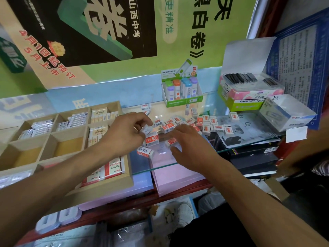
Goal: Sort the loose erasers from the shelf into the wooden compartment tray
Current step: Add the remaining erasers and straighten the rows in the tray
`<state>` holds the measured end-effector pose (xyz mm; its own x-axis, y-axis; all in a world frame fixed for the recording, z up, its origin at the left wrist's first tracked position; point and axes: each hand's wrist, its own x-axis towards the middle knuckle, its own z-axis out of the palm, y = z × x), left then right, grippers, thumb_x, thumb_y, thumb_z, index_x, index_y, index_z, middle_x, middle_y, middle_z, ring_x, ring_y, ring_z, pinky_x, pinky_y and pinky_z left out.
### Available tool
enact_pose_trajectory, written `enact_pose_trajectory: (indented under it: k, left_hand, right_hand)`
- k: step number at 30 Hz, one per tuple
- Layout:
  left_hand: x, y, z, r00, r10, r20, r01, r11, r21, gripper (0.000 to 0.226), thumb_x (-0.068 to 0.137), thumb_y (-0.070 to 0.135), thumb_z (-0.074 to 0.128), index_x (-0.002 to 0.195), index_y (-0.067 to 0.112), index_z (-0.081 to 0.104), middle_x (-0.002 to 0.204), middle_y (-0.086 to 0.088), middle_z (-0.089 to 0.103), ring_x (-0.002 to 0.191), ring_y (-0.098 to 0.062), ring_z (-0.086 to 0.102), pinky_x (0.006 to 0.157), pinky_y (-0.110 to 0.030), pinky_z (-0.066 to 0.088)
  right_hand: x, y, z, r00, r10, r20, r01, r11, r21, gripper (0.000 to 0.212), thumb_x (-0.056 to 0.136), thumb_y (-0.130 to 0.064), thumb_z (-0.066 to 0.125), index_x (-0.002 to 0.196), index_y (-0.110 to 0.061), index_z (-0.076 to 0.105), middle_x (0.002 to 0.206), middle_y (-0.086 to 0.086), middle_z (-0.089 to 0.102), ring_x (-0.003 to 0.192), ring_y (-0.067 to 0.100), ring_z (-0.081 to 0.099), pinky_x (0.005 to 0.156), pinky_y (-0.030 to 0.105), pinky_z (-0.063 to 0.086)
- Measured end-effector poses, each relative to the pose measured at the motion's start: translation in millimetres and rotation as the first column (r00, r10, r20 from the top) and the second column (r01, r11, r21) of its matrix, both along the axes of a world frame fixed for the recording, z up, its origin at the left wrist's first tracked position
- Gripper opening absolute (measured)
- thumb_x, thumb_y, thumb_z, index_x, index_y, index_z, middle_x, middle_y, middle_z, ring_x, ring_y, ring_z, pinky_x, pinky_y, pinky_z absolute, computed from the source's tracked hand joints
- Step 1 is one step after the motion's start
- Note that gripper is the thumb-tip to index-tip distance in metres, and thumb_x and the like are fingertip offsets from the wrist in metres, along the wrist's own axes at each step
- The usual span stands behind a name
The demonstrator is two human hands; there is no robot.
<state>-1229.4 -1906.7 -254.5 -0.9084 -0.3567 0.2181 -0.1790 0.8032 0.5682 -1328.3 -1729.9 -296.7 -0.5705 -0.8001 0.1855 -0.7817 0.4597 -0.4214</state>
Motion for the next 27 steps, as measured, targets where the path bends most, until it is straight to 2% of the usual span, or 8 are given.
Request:
enact_pose_trajectory:
  k: [3,5,7,14,19,21,24,27]
  left_hand:
    - [-0.2,8.3,-5.1,0.999,-0.035,0.015,0.035,0.999,0.007,0.039,0.072,-0.008,0.063,0.097,0.021,0.069,0.09,0.005,0.063,0.084,-0.012,0.06,0.071,-0.023,0.05]
    - [-2.8,12.3,-7.2,0.998,-0.059,0.02,0.059,0.998,-0.008,0.039,0.073,-0.008,0.061,0.098,0.021,0.07,0.09,0.004,0.064,0.085,-0.015,0.06,0.075,-0.028,0.052]
    - [-7.2,15.1,-7.6,0.997,-0.08,0.01,0.08,0.997,-0.016,0.041,0.072,-0.008,0.061,0.094,0.026,0.069,0.089,0.003,0.064,0.084,-0.015,0.06,0.076,-0.032,0.053]
    - [-20.9,21.2,-9.8,0.996,-0.091,-0.021,0.091,0.996,0.002,0.044,0.071,-0.009,0.06,0.09,0.029,0.068,0.087,0.003,0.065,0.082,-0.013,0.061,0.076,-0.03,0.054]
    - [-22.6,21.8,-12.5,0.996,-0.082,-0.028,0.083,0.997,0.005,0.042,0.071,-0.011,0.059,0.092,0.024,0.07,0.086,0.005,0.063,0.082,-0.01,0.06,0.073,-0.024,0.053]
    - [-22.2,21.5,-12.7,0.997,-0.07,-0.035,0.071,0.997,0.015,0.042,0.072,-0.011,0.06,0.092,0.025,0.07,0.086,0.008,0.062,0.082,-0.007,0.059,0.071,-0.02,0.052]
    - [-20.5,20.3,-13.0,0.997,-0.056,-0.044,0.058,0.998,0.04,0.042,0.072,-0.011,0.06,0.092,0.025,0.07,0.086,0.011,0.062,0.083,-0.008,0.059,0.072,-0.022,0.052]
    - [-19.4,20.2,-12.1,0.997,-0.055,-0.051,0.058,0.996,0.066,0.043,0.072,-0.012,0.06,0.092,0.024,0.07,0.084,0.016,0.06,0.083,-0.008,0.059,0.073,-0.024,0.051]
  right_hand:
    - [-8.7,5.8,-3.3,0.977,-0.192,-0.092,0.199,0.977,0.082,0.054,0.095,-0.043,0.048,0.144,-0.024,0.036,0.156,0.008,0.022,0.144,0.03,0.015,0.117,0.047,0.014]
    - [-16.0,10.9,-8.1,0.956,-0.294,-0.025,0.293,0.936,0.194,0.077,0.091,-0.063,0.04,0.152,-0.022,0.015,0.161,0.009,-0.003,0.147,0.034,-0.007,0.118,0.05,0.0]
    - [-20.2,15.4,-15.2,0.945,-0.325,0.044,0.302,0.916,0.264,0.091,0.087,-0.073,0.031,0.154,-0.02,-0.001,0.16,0.012,-0.014,0.146,0.036,-0.016,0.117,0.051,-0.005]
    - [-19.2,22.0,-23.1,0.988,-0.152,-0.016,0.152,0.961,0.233,0.087,0.092,-0.068,0.025,0.153,-0.016,-0.009,0.161,0.008,-0.015,0.147,0.026,-0.016,0.118,0.04,-0.006]
    - [-14.0,24.5,-23.3,0.992,-0.116,-0.057,0.127,0.96,0.251,0.079,0.097,-0.06,0.025,0.154,-0.015,-0.006,0.162,0.006,-0.011,0.148,0.028,-0.012,0.12,0.047,-0.002]
    - [-12.9,25.9,-21.5,0.991,-0.088,-0.097,0.11,0.962,0.251,0.077,0.097,-0.059,0.026,0.154,-0.014,0.0,0.162,0.006,-0.005,0.149,0.027,-0.006,0.12,0.048,0.003]
    - [-15.1,25.9,-17.5,0.986,-0.087,-0.144,0.121,0.962,0.244,0.074,0.097,-0.057,0.03,0.153,-0.014,0.009,0.162,0.005,0.004,0.149,0.026,0.002,0.12,0.047,0.008]
    - [-16.3,22.5,-15.0,0.993,-0.077,-0.094,0.099,0.962,0.256,0.074,0.096,-0.06,0.028,0.154,-0.02,0.002,0.162,0.004,-0.002,0.149,0.028,-0.004,0.12,0.048,0.004]
